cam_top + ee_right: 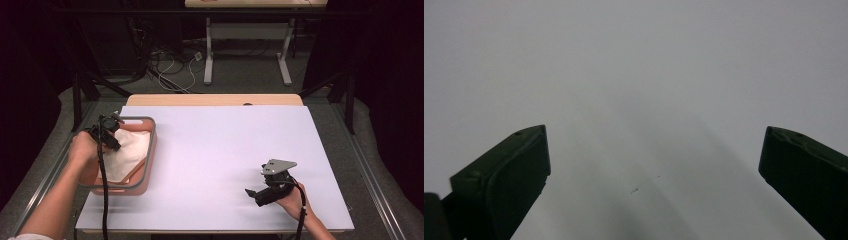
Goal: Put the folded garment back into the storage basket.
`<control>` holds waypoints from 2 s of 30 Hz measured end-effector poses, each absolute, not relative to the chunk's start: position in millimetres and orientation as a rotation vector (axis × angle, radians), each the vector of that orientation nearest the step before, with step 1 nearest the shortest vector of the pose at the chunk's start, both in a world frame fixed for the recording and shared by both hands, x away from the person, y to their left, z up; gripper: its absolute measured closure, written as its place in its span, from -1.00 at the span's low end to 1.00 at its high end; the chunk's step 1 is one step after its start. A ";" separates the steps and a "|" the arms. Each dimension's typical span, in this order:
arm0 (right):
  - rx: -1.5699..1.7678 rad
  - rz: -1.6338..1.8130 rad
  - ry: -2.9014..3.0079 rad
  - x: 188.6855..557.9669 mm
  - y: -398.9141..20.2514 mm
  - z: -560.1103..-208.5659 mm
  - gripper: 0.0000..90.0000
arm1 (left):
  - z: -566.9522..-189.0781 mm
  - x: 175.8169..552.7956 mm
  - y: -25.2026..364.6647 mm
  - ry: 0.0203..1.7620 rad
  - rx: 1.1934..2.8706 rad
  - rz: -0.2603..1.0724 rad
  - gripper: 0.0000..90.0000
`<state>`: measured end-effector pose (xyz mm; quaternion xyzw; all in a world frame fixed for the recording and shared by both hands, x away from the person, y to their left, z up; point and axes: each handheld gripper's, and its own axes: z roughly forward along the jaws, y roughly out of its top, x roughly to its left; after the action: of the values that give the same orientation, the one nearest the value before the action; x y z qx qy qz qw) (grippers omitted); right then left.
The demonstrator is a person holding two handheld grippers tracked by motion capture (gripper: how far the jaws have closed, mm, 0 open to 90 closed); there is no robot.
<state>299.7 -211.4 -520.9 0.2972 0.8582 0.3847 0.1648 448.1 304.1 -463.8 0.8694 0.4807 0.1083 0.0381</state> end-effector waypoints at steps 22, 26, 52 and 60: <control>0.848 1.097 2.450 298.6 -210.7 -519.1 -1.00 | -444.4 429.0 312.3 1.481 2.619 0.354 -0.30; 0.848 1.093 2.457 298.4 -210.7 -518.8 -1.00 | -453.0 426.6 315.5 1.519 2.636 0.307 -0.12; 0.839 1.107 2.454 298.7 -212.0 -518.5 -1.00 | -439.3 409.8 309.5 1.405 2.651 0.263 -0.15; 0.843 1.107 2.453 298.0 -212.7 -517.0 -1.00 | -426.2 402.9 298.1 1.315 2.641 0.270 -0.43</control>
<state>298.0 -212.7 -517.0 0.2951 0.8585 0.3875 0.1602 402.9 298.1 -426.2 0.8878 0.4422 0.0908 0.0895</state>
